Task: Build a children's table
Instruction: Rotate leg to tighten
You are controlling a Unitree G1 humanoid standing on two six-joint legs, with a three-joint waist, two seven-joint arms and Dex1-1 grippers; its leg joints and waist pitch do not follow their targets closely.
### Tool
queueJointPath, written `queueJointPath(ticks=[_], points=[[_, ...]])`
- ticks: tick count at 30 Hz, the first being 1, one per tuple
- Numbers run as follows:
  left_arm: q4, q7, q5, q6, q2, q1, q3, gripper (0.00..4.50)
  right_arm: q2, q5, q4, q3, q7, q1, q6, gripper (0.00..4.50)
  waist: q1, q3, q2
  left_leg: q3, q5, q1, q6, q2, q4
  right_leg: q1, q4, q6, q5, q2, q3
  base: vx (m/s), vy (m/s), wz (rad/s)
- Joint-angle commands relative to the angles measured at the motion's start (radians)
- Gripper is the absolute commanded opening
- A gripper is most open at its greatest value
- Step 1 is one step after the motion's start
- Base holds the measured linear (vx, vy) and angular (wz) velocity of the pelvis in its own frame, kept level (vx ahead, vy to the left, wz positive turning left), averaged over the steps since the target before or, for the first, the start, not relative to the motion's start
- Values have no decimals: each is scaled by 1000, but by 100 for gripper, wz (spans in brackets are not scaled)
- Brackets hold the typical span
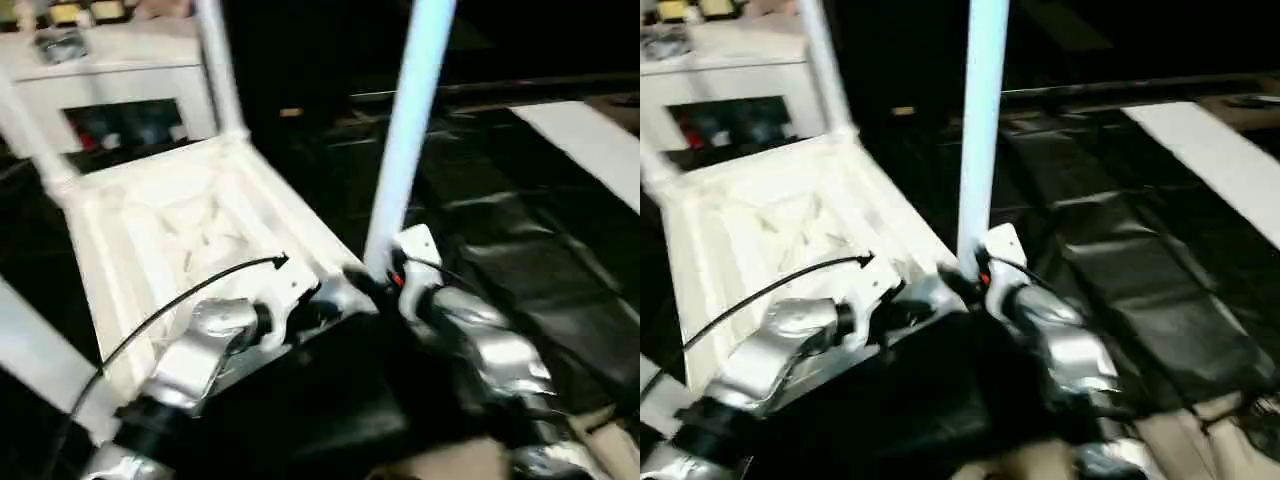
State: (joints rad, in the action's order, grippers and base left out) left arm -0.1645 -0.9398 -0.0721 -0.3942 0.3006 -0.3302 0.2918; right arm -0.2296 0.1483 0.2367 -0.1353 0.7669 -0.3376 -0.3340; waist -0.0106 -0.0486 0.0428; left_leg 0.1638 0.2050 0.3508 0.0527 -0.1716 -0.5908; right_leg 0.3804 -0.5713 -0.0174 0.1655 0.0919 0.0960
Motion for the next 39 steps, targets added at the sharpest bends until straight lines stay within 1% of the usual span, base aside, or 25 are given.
queueJointPath(ticks=[1, 2, 3, 4, 5, 6, 7, 9, 10, 11, 12, 13, 14, 15, 18, 19, 21, 23, 24, 26, 28, 29, 33, 36, 39], points=[[34, -101, -34, 36, 13, -10, 45, 0, -58, 45, -66, -74, 171, 28, 9, 332, 17, 57, -13, -7, 235, -4, -74, -53, 73, -28, 61, -224, 232, 65, -63, 71, -44, 12], [37, -133, -42, 40, 33, -9, 46, 0, -101, 56, -93, -79, 236, 40, 17, 332, 25, 59, -11, -4, 210, -3, -82, -56, 72, -31, 56, -231, 210, 64, -64, 71, -44, 12], [38, -156, -46, 42, 49, -8, 48, 0, -133, 64, -111, -81, 284, 48, 22, 332, 36, 63, -8, 0, 151, -1, -104, -56, 68, -36, 44, -244, 142, 61, -63, 75, -35, 6], [39, -167, -48, 42, 58, -8, 49, 0, -150, 68, -119, -83, 308, 52, 24, 332, 48, 68, -7, -1, 83, 1, -128, -57, 63, -40, 29, -260, 55, 61, -63, 65, -25, 5], [36, -189, -53, 52, 72, -8, 50, 0, -175, 77, -127, -83, 346, 56, 26, 332, 53, 67, -2, 1, 63, 0, -136, -57, 62, -37, 27, -271, 23, 59, -64, 65, -25, 5], [35, -212, -60, 57, 86, -8, 49, 0, -199, 85, -131, -83, 380, 57, 28, 332, 57, 69, -7, 3, 37, 1, -152, -55, 55, -36, 21, -284, -27, 59, -65, 0, 0, 0], [34, -231, -67, 60, 97, -8, 49, 0, -219, 93, -136, -84, 408, 58, 29, 332, 63, 71, -9, 0, 16, 6, -165, -54, 52, -41, 15, -290, -47, 60, -64, 0, 0, 0], [33, -272, -76, 70, 122, -9, 50, 0, -253, 97, -136, -87, 455, 54, 38, 332, 74, 75, -9, -1, -5, 9, -178, -56, 46, -40, 9, -290, -52, 58, -61, 0, 0, 0], [34, -288, -80, 72, 131, -10, 50, 0, -262, 100, -135, -88, 470, 49, 37, 332, 77, 71, -7, 0, 3, 11, -178, -58, 46, -35, 11, -291, -28, 57, -60, 0, 0, 0], [34, -296, -83, 70, 135, -10, 50, 0, -265, 100, -134, -87, 475, 47, 37, 332, 77, 67, -7, 0, 42, 12, -166, -60, 50, -36, 16, -284, 32, 58, -59, 0, 0, 0], [35, -309, -88, 69, 140, -10, 50, 0, -270, 103, -133, -88, 483, 43, 37, 332, 78, 65, -7, -1, 65, 11, -155, -61, 52, -36, 19, -279, 68, 58, -58, 0, 0, 0], [37, -331, -96, 66, 150, -11, 52, 0, -284, 109, -134, -95, 502, 37, 36, 332, 77, 61, -6, -2, 114, 9, -128, -62, 56, -35, 26, -266, 140, 58, -58, 0, 0, 0], [38, -343, -101, 65, 157, -12, 55, 0, -293, 112, -134, -99, 517, 35, 35, 332, 76, 60, -7, -2, 136, 8, -115, -62, 58, -34, 29, -259, 169, 58, -59, 0, 0, 0], [34, -354, -99, 66, 169, -16, 58, 0, -306, 103, -128, -107, 534, 28, 47, 332, 74, 57, -7, -2, 190, 4, -81, -62, 62, -31, 35, -241, 237, 57, -62, 0, 0, 0], [32, -365, -101, 63, 175, -21, 57, 0, -312, 100, -119, -108, 550, 21, 50, 332, 72, 54, -11, 0, 209, 2, -62, -60, 64, -28, 40, -226, 277, 57, -67, 0, 0, 0], [32, -368, -104, 64, 177, -22, 55, 0, -315, 103, -116, -108, 556, 19, 52, 317, 73, 55, -16, -1, 203, 4, -60, -59, 64, -30, 39, -220, 289, 59, -68, 0, 0, 0], [36, -377, -109, 60, 181, -22, 57, 0, -321, 101, -113, -116, 569, 16, 59, 317, 73, 56, -14, -1, 186, 5, -62, -59, 62, -29, 39, -217, 282, 59, -69, 0, 0, 0], [36, -380, -107, 62, 182, -21, 57, 0, -321, 97, -111, -117, 572, 15, 62, 288, 74, 58, -14, -1, 170, 6, -66, -59, 61, -29, 37, -219, 265, 58, -70, 0, 0, 0], [36, -380, -106, 65, 183, -20, 57, 0, -321, 96, -109, -118, 573, 15, 64, 282, 74, 60, -15, -2, 147, 9, -72, -58, 60, -32, 31, -225, 231, 57, -70, 0, 0, 0], [36, -380, -107, 66, 184, -18, 58, 0, -319, 99, -109, -123, 573, 16, 62, 270, 74, 62, -15, -2, 130, 11, -79, -57, 58, -33, 29, -230, 207, 56, -69, 0, 0, 0], [36, -380, -108, 66, 183, -16, 59, 0, -317, 99, -114, -130, 576, 21, 59, 238, 74, 64, -15, -2, 107, 13, -92, -57, 56, -35, 24, -238, 172, 56, -68, 0, 0, 0], [37, -379, -108, 66, 183, -16, 59, 0, -316, 99, -115, -131, 576, 23, 59, 238, 74, 64, -15, -1, 104, 13, -97, -57, 55, -34, 23, -242, 163, 55, -68, 0, 0, 0], [37, -378, -108, 65, 182, -13, 58, 0, -314, 100, -125, -137, 579, 34, 56, 212, 74, 63, -15, -1, 120, 12, -96, -56, 55, -34, 26, -243, 180, 55, -68, 0, 0, 0], [32, -368, -106, 70, 179, -13, 54, 0, -310, 102, -132, -136, 570, 44, 55, 208, 74, 62, -16, -1, 132, 12, -89, -56, 56, -34, 28, -236, 207, 56, -69, 0, 0, 0], [25, -341, -102, 71, 167, -13, 45, 0, -299, 102, -134, -131, 542, 52, 39, 204, 74, 62, -16, -1, 133, 11, -86, -56, 56, -33, 29, -233, 209, 55, -70, 0, 0, 0]])
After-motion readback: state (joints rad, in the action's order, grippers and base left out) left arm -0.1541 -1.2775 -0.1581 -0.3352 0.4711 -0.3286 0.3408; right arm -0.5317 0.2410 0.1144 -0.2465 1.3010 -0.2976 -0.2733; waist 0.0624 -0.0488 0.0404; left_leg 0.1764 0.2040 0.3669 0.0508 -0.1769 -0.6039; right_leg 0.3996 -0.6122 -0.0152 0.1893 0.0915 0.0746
